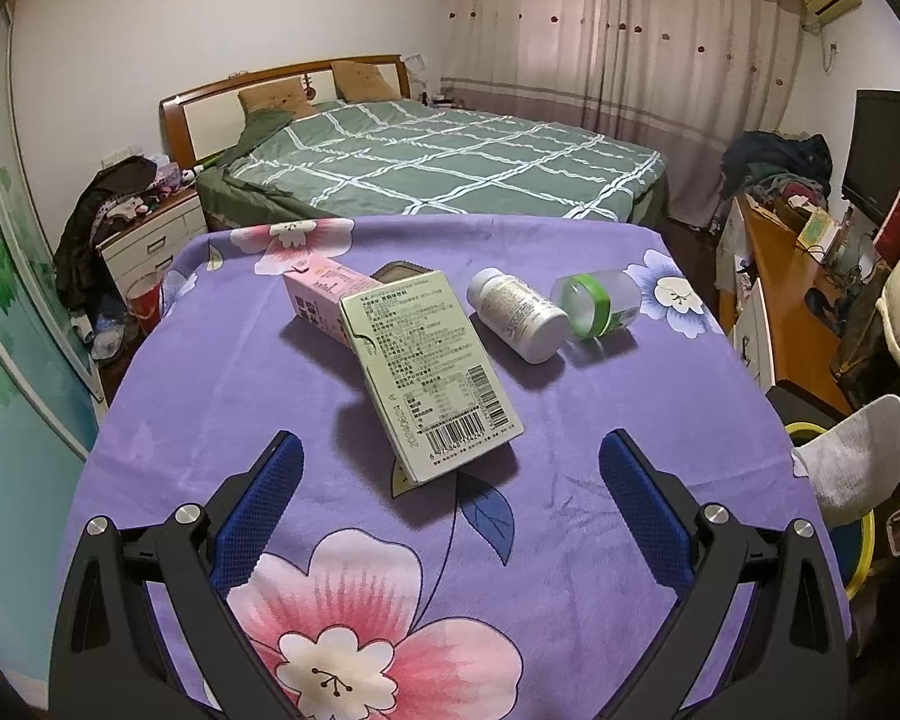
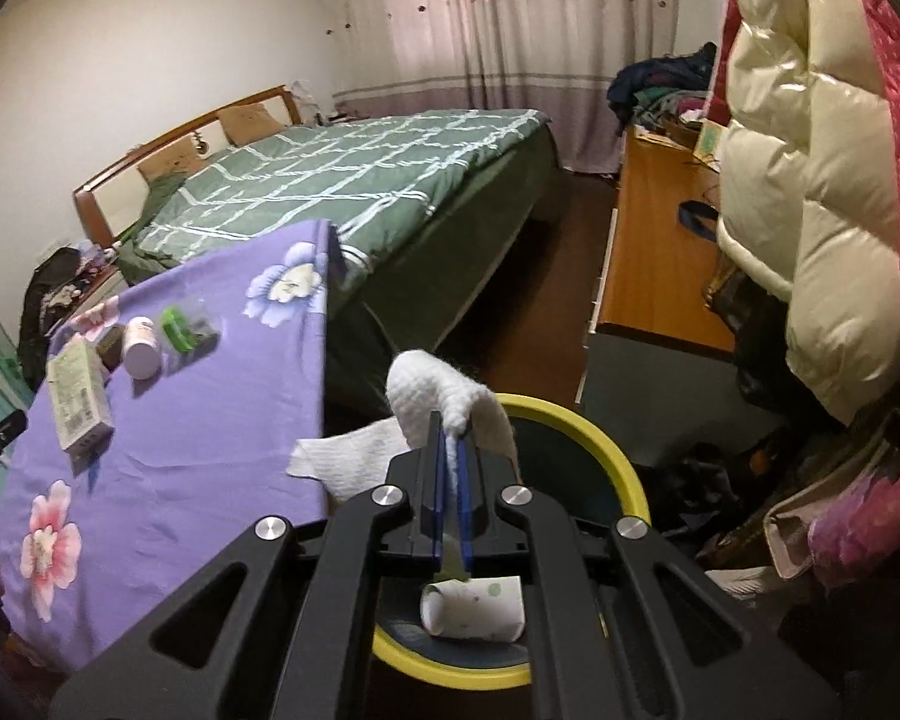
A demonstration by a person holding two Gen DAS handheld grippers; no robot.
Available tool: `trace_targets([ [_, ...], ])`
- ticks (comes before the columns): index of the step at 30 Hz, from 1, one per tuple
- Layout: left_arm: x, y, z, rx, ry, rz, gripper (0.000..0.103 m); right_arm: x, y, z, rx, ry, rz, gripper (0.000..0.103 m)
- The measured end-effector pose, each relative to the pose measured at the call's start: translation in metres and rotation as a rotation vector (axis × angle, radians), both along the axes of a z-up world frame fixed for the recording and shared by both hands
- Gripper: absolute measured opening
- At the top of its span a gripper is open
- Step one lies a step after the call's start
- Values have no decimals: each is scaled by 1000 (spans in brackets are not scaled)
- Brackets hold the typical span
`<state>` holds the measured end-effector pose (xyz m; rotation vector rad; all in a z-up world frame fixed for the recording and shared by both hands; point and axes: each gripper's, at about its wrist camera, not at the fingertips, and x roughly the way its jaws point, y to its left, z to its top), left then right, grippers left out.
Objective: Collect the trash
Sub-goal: 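Carry the tissue with the right gripper and release it into the bin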
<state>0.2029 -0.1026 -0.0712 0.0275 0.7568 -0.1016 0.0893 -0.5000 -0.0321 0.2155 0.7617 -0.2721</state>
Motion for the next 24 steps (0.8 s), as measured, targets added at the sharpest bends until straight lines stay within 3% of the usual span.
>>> trace_targets([
  [6, 4, -1, -3, 9, 1, 14, 97, -7, -10, -1, -10, -14, -40, 4],
  [15, 10, -1, -9, 13, 10, 27, 97, -19, -12, 28, -1, -98, -21, 4],
  [24, 13, -1, -10, 9, 13, 39, 97, -2, 9, 5, 9, -14, 62, 4],
])
